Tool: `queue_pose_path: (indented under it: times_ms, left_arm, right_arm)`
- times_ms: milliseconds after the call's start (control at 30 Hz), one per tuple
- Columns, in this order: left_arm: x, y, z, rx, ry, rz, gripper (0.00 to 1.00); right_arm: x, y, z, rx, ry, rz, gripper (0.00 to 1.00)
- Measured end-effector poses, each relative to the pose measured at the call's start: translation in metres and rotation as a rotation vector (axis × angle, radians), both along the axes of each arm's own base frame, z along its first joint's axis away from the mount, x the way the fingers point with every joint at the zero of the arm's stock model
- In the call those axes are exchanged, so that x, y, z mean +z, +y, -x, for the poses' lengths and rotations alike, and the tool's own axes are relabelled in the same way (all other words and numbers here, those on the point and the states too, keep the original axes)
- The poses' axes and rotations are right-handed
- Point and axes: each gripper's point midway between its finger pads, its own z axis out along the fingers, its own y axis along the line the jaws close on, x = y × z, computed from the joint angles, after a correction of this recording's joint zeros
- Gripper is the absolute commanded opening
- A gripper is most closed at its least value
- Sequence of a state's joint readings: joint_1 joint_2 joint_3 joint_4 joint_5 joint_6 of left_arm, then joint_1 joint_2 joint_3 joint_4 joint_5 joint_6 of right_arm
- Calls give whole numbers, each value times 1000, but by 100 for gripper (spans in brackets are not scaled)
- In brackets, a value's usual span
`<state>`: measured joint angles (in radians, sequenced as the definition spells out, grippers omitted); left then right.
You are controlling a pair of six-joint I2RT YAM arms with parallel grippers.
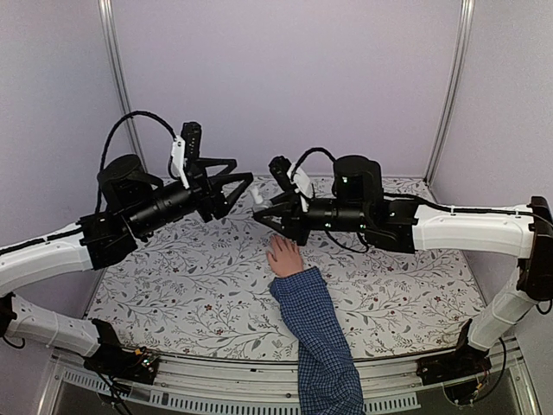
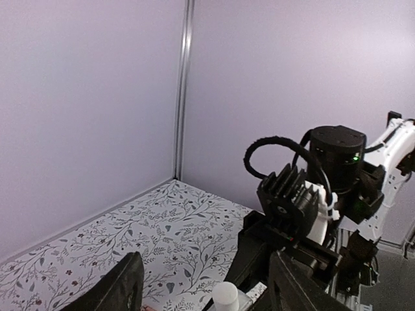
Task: Paint the nails
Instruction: Unscrew the nail polish bottle.
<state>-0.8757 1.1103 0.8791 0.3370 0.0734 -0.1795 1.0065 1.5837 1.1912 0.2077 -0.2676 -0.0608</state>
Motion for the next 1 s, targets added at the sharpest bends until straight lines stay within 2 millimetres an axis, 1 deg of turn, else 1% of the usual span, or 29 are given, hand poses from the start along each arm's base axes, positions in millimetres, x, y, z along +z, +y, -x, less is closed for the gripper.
queue_pose_path:
  times_ms: [133, 233, 333, 400, 467, 633, 867, 1000]
  left_arm:
    - [7, -7, 29, -190, -75, -22, 67]
    - [6, -16, 56, -349, -125, -48, 64]
    - [4, -20, 75, -460, -155, -60, 57]
    - [3, -23, 83, -514, -165, -64, 51]
    - [0, -25, 89, -560, -172, -67, 46]
    - [-7, -30, 96, -627, -159, -75, 34]
    - [-9, -33, 102, -682, -161, -80, 11]
    - [-8, -33, 101, -671, -162, -79, 2]
  right_arm:
    - [12, -1, 29, 148, 9, -33, 0]
    - [25, -2, 50, 258, 3, -66, 0]
    - [35, -5, 69, 359, -2, -94, 0]
    - [36, -6, 79, 416, 4, -100, 0]
    - [36, -7, 88, 465, 11, -102, 0]
    - [38, -10, 102, 551, 22, -109, 0]
    - [37, -9, 103, 571, 31, -107, 0]
    - [36, -8, 99, 552, 28, -106, 0]
